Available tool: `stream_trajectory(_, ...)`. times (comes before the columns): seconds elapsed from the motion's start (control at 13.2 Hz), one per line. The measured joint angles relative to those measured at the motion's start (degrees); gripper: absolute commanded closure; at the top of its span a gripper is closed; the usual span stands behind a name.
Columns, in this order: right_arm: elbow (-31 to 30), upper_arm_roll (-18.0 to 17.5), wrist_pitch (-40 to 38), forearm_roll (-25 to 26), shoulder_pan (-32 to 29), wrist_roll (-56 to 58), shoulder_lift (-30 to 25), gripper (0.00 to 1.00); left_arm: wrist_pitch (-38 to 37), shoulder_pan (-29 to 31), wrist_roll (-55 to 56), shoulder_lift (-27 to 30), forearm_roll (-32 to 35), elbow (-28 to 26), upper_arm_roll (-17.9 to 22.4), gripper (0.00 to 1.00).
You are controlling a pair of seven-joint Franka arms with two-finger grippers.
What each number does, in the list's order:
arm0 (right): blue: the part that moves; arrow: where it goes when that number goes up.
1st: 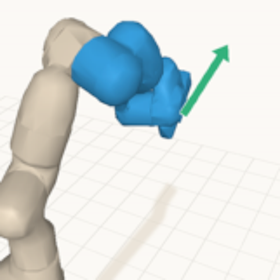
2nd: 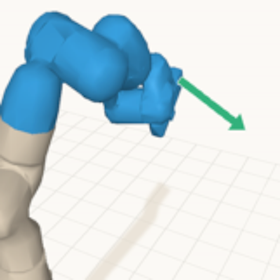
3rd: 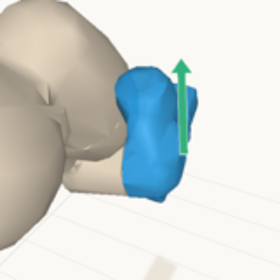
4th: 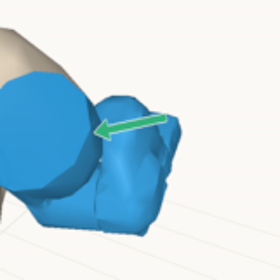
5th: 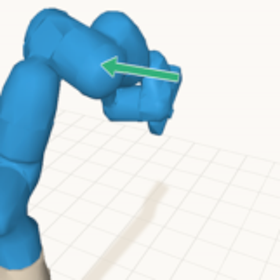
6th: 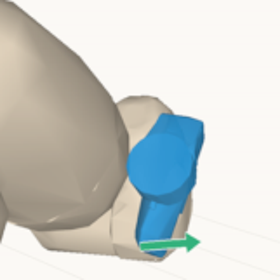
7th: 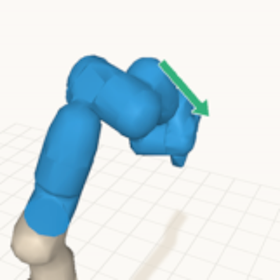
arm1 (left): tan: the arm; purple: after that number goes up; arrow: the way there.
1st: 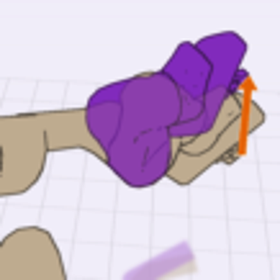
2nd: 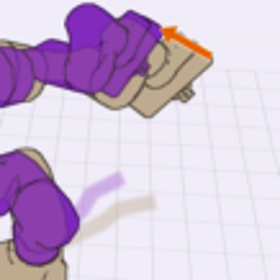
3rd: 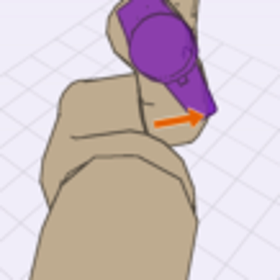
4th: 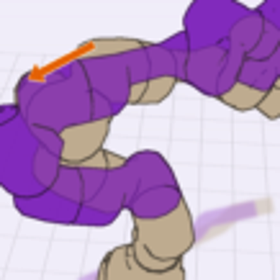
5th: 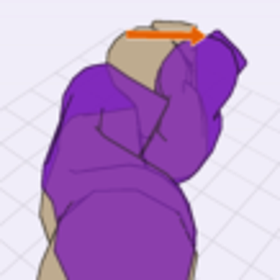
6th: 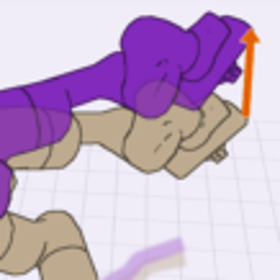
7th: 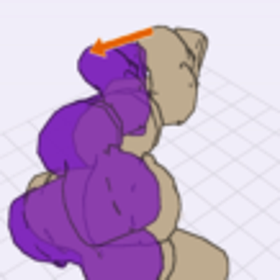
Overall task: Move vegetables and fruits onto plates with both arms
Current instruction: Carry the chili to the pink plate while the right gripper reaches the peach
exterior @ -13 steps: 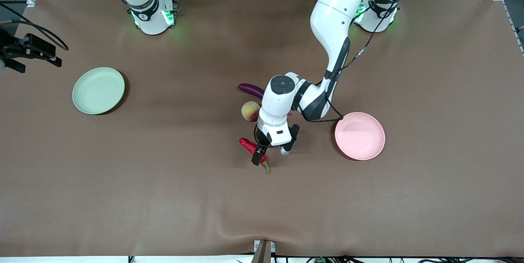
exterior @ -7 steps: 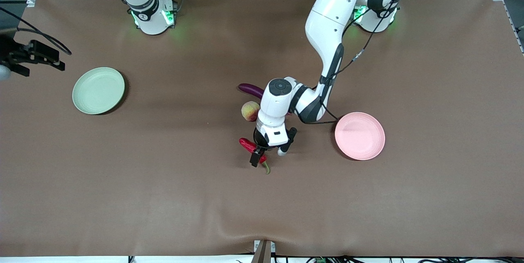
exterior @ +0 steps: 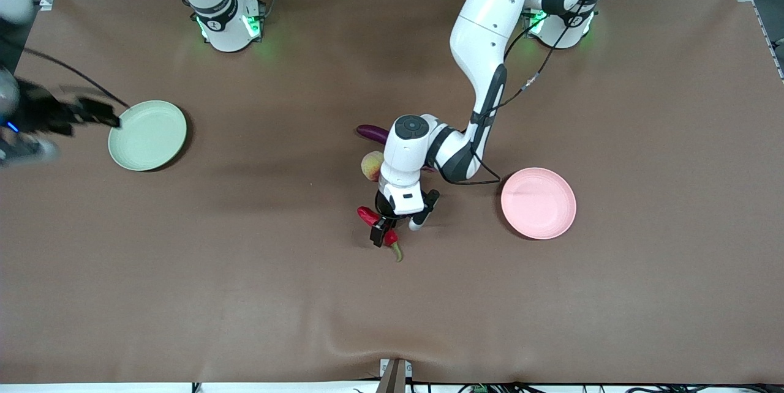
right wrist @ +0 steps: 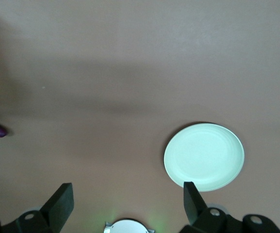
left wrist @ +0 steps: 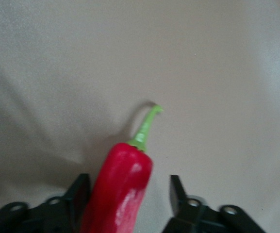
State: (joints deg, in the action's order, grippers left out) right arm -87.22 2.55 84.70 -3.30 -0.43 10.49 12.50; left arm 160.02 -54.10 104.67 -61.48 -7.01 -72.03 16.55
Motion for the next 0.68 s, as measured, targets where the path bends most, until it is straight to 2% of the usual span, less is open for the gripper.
stream_trajectory(0.15, 0.98, -0.23, 2.72, 0.0, 0.33, 0.03, 5.21, 0.0, 0.06, -0.13, -0.13, 0.0, 0.44, 0.27, 0.19, 0.88)
stream_trajectory(0.3, 2.18, -0.57, 2.63, -1.09, 0.83, -0.01, 5.82, 0.0, -0.25, -0.32, -0.13, 0.0, 1.65, 0.69, 0.24, 0.87)
stream_trajectory(0.53, 3.28, -0.7, 2.04, -11.9, 3.23, -8.9, 5.25, 0.0, -2.8, -0.51, -0.13, 0.72, 1.71, 1.67, 0.43, 0.87)
stream_trajectory(0.68, 3.32, -0.77, 2.03, -17.31, 4.35, -15.81, 5.28, 0.0, -7.77, -0.39, -0.13, 3.47, 1.71, 2.07, 0.92, 0.87)
